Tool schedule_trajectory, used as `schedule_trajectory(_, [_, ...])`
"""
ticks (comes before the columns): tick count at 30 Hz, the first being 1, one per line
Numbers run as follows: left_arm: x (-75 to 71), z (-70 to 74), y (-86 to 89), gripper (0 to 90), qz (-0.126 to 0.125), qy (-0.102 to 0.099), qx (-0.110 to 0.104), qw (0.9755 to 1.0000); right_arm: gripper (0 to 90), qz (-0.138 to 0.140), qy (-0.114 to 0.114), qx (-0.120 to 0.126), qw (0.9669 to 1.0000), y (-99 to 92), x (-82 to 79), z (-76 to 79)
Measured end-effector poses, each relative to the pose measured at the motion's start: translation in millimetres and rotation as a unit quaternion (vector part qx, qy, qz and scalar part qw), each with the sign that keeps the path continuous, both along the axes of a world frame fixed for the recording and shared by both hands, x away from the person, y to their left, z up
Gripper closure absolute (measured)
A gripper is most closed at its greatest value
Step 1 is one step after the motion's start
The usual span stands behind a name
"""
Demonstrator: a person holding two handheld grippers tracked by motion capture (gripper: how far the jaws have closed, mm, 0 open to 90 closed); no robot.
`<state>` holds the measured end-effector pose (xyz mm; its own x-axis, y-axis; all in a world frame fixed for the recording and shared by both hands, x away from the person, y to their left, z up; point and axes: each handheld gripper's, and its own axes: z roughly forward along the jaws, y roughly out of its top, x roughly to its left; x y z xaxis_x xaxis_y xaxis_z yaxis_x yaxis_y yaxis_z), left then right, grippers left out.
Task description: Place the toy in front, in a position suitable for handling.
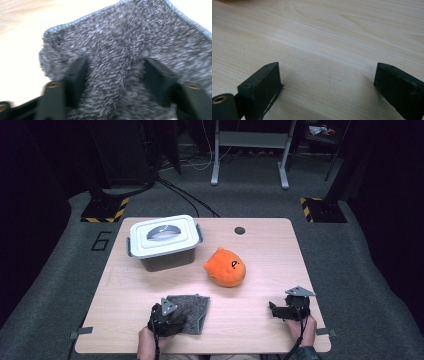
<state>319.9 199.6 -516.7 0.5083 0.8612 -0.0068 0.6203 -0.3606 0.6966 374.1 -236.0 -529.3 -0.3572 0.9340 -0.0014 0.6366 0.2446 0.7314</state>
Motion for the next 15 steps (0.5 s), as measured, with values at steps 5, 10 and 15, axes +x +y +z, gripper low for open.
schedule_trajectory(5, [-1.2, -0.8, 3.2, 69.9, -0.009, -0.006, -0.013, 0.9999, 6.1, -0.001, -0.001, 0.000, 1.0000, 0.1, 0.0, -0.1])
schedule_trajectory(10, [-0.2, 0.9, 6.5, 76.0, -0.023, -0.008, -0.013, 0.9996, 6.1, 0.002, -0.001, -0.003, 1.0000, -0.5, 0.1, 0.0])
schedule_trajectory(15, [-1.6, 3.6, 7.3, 76.8, -0.031, -0.006, -0.022, 0.9993, 6.1, 0.000, 0.000, -0.001, 1.0000, -0.1, 0.1, 0.0])
